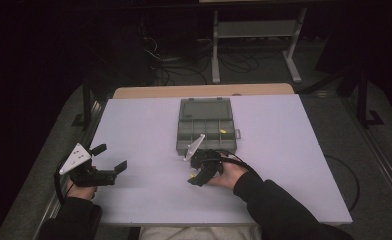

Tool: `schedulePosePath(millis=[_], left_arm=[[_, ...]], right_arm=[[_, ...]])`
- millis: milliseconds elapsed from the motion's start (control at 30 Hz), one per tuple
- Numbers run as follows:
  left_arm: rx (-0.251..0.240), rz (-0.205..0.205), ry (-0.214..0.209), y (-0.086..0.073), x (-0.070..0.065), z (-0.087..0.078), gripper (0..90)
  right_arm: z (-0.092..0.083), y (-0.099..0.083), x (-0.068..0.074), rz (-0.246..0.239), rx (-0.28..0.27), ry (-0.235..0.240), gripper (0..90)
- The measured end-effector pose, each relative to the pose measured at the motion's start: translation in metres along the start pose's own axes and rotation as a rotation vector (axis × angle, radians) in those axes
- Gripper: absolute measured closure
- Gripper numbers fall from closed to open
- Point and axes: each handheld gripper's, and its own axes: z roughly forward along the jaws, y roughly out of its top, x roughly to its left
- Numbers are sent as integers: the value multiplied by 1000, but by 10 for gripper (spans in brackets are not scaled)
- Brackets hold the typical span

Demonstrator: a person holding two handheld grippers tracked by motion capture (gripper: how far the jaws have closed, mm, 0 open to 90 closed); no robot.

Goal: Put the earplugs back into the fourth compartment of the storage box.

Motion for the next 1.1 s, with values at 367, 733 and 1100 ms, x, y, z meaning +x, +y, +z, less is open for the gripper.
schedulePosePath(millis=[367,733,1100], left_arm=[[-1,-1,-2,0,0,0,0],[-3,-4,-2,0,0,0,0],[-5,-4,-2,0,0,0,0]], right_arm=[[2,1,5,-32,7,1,715],[1,2,5,-28,12,20,805],[-14,3,0,4,-39,34,839]])
